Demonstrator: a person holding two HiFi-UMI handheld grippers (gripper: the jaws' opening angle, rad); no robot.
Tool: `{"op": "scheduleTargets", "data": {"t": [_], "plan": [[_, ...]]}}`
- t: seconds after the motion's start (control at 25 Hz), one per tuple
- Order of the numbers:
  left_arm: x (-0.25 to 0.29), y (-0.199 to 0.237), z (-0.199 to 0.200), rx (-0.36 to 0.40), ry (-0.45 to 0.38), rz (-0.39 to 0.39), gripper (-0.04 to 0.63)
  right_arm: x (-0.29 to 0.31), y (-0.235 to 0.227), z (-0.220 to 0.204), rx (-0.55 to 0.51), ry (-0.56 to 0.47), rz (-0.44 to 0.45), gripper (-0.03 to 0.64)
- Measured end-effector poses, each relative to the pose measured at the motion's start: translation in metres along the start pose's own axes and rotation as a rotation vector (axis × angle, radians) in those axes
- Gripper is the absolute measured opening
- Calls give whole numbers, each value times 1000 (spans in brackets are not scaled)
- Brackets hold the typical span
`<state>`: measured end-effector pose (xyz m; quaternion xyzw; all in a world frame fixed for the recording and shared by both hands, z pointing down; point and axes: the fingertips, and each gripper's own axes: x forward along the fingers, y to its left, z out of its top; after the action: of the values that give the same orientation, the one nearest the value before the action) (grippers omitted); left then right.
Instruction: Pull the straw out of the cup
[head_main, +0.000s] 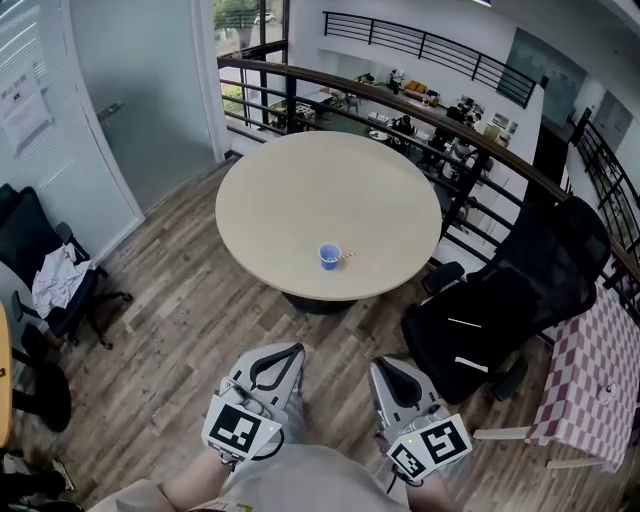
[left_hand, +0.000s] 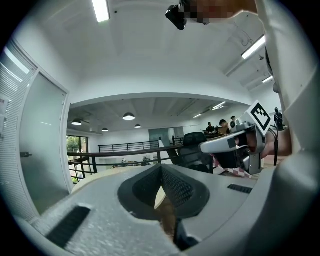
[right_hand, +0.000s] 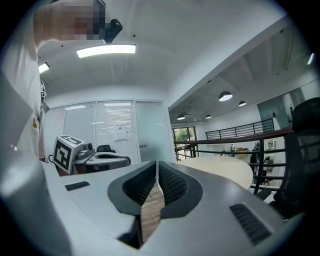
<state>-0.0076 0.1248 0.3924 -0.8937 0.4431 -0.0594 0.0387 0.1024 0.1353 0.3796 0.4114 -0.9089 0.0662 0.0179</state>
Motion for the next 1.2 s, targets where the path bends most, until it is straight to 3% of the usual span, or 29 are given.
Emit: {"op": "scheduleTargets", "data": {"t": [0.16,0.36,0.48,0.72,0.88,1.2], "plan": [[30,25,-6,-30,23,-5,14,30,-22,1,6,19,-6,31],[69,60,-4,-14,4,-34,14,69,-45,13,19,22,-31,31],[90,84,1,-67,17,-48,14,98,-56,21,19,26,-49,31],[127,134,2,-59,4,-78,14,151,-78,30,24,46,-75,31],[148,168,0,-99,24,-93,14,191,-89,42,17,46,-88,31],[195,216,-1,-80,18,-170,14,254,-119,57,12,40,-141,31]]}}
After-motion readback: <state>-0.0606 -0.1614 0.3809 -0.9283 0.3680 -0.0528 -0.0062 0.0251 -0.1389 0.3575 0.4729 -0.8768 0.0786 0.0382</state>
